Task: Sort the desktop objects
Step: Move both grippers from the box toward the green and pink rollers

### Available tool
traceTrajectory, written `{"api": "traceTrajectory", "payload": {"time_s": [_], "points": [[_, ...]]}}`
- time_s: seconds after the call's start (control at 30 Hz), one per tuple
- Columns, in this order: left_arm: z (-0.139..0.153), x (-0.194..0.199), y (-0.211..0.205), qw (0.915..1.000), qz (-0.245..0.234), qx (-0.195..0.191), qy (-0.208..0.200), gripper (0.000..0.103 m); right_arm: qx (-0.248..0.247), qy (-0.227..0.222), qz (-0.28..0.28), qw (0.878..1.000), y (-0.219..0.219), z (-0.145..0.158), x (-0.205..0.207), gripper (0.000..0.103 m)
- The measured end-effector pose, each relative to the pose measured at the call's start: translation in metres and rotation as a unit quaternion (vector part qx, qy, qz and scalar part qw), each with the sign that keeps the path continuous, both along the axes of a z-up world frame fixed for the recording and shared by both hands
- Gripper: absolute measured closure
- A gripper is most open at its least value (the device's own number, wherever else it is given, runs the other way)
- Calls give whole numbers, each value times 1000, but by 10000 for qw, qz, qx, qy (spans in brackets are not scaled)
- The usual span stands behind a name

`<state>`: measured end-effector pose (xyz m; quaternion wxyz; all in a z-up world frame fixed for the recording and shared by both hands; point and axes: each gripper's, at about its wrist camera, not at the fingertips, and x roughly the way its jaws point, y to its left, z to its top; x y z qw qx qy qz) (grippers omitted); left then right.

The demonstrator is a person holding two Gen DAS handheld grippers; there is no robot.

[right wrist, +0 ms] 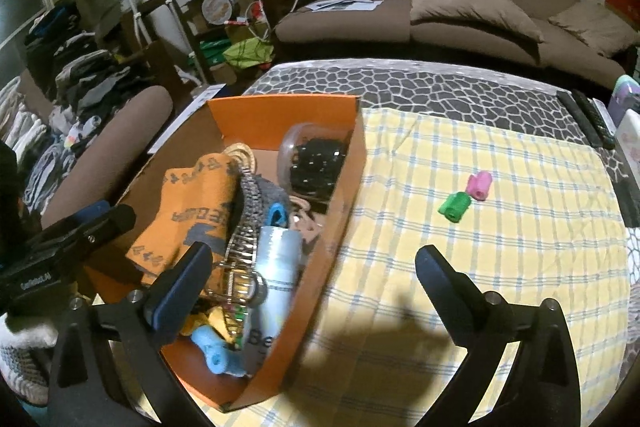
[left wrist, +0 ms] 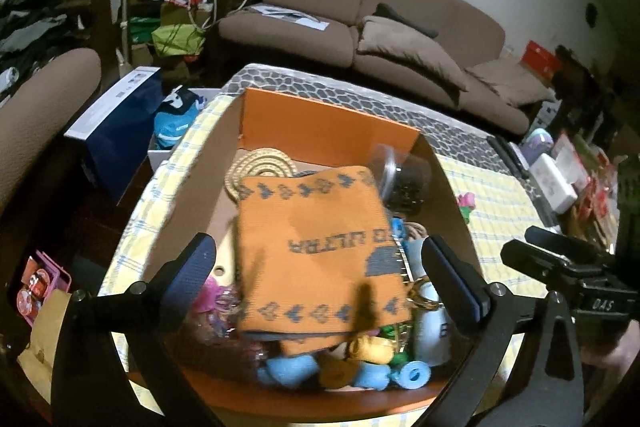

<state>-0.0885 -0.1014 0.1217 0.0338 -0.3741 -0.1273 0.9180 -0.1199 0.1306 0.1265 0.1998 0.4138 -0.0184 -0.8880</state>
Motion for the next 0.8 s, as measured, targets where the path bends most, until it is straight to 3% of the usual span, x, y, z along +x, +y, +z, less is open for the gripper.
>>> {"api": "traceTrajectory", "payload": {"time_s": [0.17, 0.43, 0.8], "points": [[1, -2, 22, 9998, -174, -91, 28, 0, -18, -2, -223, 9998, 26, 1, -3, 0], [7, -13, 71, 9980, -601, 195, 77, 0, 196, -56, -749, 9970, 83, 1, -10, 0], [11, -34, 160, 9919, -1233, -311, 28, 0, 123, -172, -1292, 9914, 156, 0, -10, 0]]}}
